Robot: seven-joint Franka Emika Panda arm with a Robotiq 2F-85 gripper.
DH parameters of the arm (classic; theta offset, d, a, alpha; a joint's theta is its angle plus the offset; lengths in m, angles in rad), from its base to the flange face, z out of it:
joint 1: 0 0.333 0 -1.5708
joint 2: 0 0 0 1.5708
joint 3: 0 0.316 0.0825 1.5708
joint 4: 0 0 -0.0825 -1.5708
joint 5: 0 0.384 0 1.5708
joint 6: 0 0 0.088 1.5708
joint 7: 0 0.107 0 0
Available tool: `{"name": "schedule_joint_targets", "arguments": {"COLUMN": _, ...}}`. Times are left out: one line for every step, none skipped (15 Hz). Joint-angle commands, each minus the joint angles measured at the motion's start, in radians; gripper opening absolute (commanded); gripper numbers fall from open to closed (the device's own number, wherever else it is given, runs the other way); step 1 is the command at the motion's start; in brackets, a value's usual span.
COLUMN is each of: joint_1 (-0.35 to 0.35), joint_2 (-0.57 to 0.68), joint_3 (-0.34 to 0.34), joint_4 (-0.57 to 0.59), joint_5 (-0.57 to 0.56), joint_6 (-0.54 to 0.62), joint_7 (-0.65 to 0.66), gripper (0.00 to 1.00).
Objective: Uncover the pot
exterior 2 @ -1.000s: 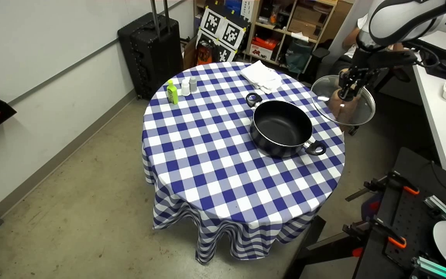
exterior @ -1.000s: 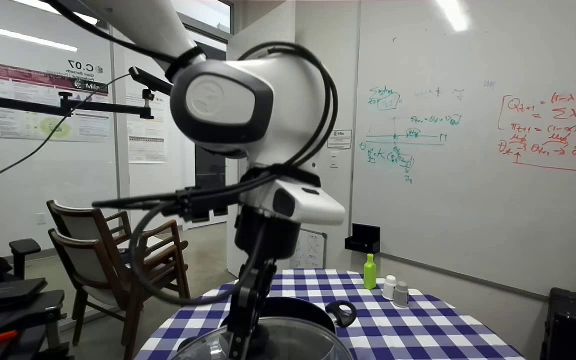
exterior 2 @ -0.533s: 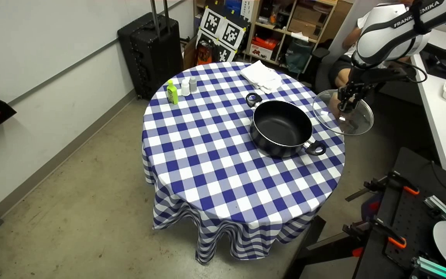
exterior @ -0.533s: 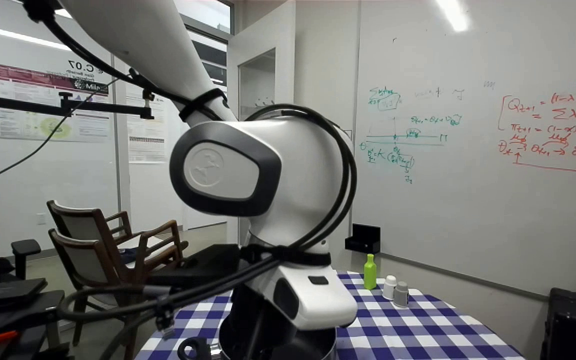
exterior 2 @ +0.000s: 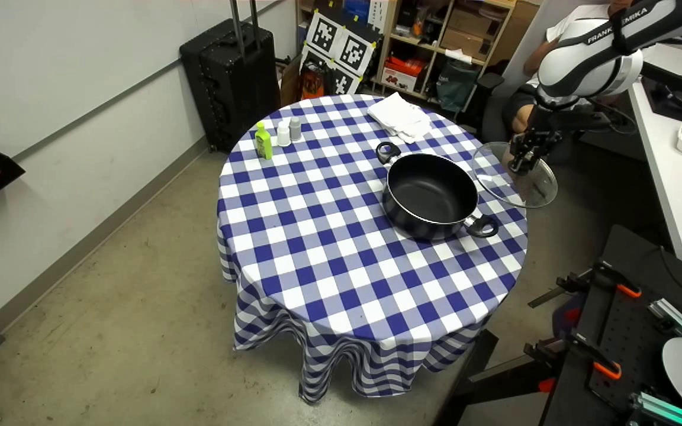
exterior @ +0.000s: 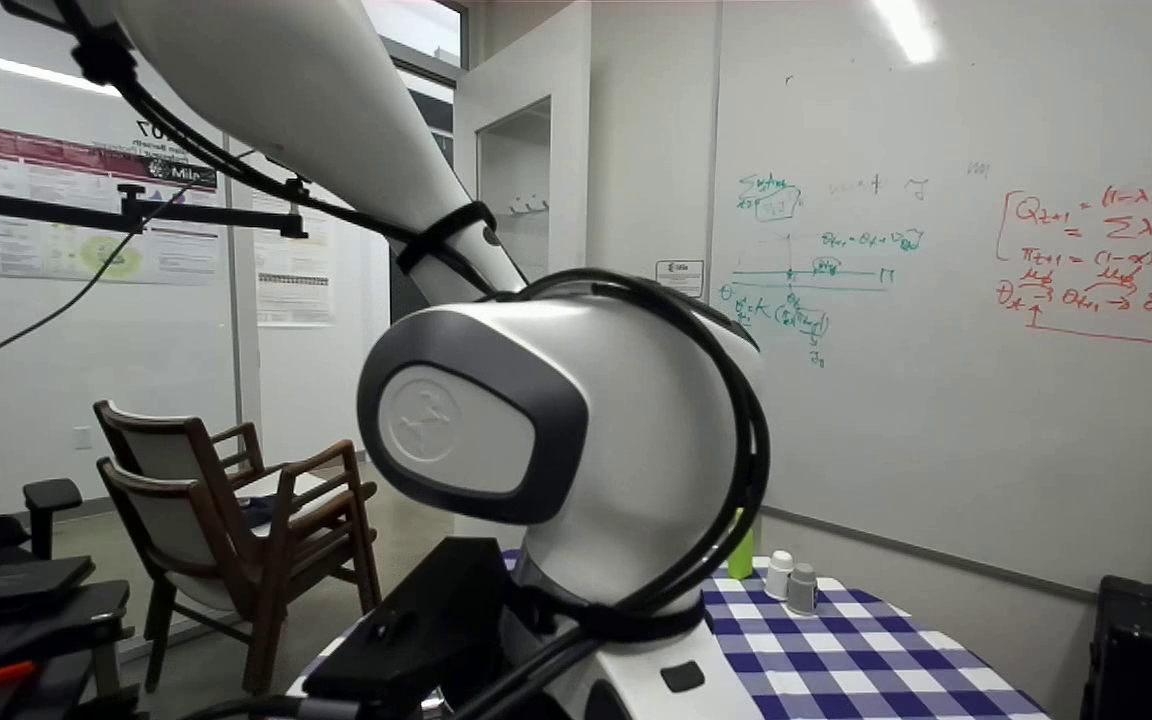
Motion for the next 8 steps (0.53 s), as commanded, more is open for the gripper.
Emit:
{"name": "schedule_joint_targets", "arguments": {"joint_1": -0.027, "joint_2": 0.063, "joint_3": 0.021, "joint_4": 0.081, "joint_5": 0.033, "joint_6": -0.021, "joint_7": -0.046, "gripper": 0.25}}
{"name": "schedule_joint_targets", "arguments": {"joint_1": -0.031, "joint_2": 0.08, "joint_3": 0.026, "joint_4": 0.096, "joint_5": 0.034, "joint_6": -0.025, "joint_7": -0.05, "gripper": 0.25}}
{"name": "schedule_joint_targets", "arguments": {"joint_1": -0.033, "joint_2": 0.095, "joint_3": 0.029, "joint_4": 0.108, "joint_5": 0.034, "joint_6": -0.026, "joint_7": -0.05, "gripper": 0.25}}
{"name": "schedule_joint_targets", "arguments": {"joint_1": -0.032, "joint_2": 0.108, "joint_3": 0.031, "joint_4": 0.119, "joint_5": 0.033, "joint_6": -0.026, "joint_7": -0.046, "gripper": 0.25}}
{"name": "schedule_joint_targets", "arguments": {"joint_1": -0.033, "joint_2": 0.119, "joint_3": 0.037, "joint_4": 0.13, "joint_5": 0.036, "joint_6": -0.026, "joint_7": -0.048, "gripper": 0.25}}
{"name": "schedule_joint_targets", "arguments": {"joint_1": -0.029, "joint_2": 0.132, "joint_3": 0.038, "joint_4": 0.143, "joint_5": 0.031, "joint_6": -0.026, "joint_7": -0.043, "gripper": 0.25}}
{"name": "schedule_joint_targets", "arguments": {"joint_1": -0.028, "joint_2": 0.146, "joint_3": 0.042, "joint_4": 0.159, "joint_5": 0.031, "joint_6": -0.03, "joint_7": -0.04, "gripper": 0.25}}
{"name": "schedule_joint_targets", "arguments": {"joint_1": -0.029, "joint_2": 0.16, "joint_3": 0.046, "joint_4": 0.176, "joint_5": 0.032, "joint_6": -0.036, "joint_7": -0.039, "gripper": 0.25}}
